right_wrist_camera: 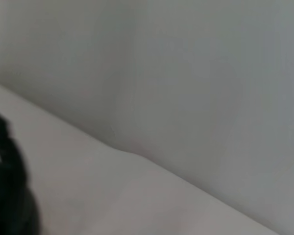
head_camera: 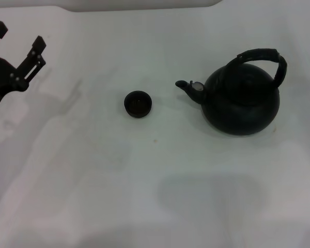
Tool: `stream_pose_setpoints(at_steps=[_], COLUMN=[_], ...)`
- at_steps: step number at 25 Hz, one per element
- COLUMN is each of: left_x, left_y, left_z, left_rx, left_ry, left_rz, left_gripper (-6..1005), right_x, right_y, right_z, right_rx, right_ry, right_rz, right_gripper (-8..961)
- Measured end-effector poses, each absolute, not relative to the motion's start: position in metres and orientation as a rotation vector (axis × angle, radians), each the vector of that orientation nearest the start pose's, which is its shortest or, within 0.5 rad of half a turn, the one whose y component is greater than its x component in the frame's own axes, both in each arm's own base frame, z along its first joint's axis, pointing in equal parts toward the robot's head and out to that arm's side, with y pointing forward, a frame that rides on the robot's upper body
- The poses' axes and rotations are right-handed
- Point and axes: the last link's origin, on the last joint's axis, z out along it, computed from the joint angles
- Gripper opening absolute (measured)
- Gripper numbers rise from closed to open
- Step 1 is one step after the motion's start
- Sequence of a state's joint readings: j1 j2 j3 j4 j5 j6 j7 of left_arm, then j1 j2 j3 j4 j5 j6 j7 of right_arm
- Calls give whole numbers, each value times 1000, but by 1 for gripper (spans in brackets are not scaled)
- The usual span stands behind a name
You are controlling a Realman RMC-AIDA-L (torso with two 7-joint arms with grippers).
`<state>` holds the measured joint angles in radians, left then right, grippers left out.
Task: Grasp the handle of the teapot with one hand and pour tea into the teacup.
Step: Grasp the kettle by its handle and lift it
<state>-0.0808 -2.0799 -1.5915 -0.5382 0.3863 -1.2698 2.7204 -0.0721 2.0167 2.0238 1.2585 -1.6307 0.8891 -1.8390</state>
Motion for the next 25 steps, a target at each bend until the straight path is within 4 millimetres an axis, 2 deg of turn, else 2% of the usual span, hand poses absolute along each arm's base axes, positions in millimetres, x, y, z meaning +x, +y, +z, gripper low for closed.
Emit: stream_pose_setpoints(at_steps=[6, 16, 25], left_x=[-319, -325, -327], left_y=[262, 257, 256], left_z=[-1, -2, -4], left_rx=[-1821, -1806, -1804], left_ry=[-376, -378, -392], left_rz=[-871, -846, -842], left_gripper=[823, 821, 821], right_x=[322, 298, 273], right_y=[266, 255, 252], right_z=[97, 65, 58], right_rx=[-2128, -2244, -2268], right_ry=[367, 345, 280], right_rz=[106, 32, 13], right_gripper=[807, 801, 796])
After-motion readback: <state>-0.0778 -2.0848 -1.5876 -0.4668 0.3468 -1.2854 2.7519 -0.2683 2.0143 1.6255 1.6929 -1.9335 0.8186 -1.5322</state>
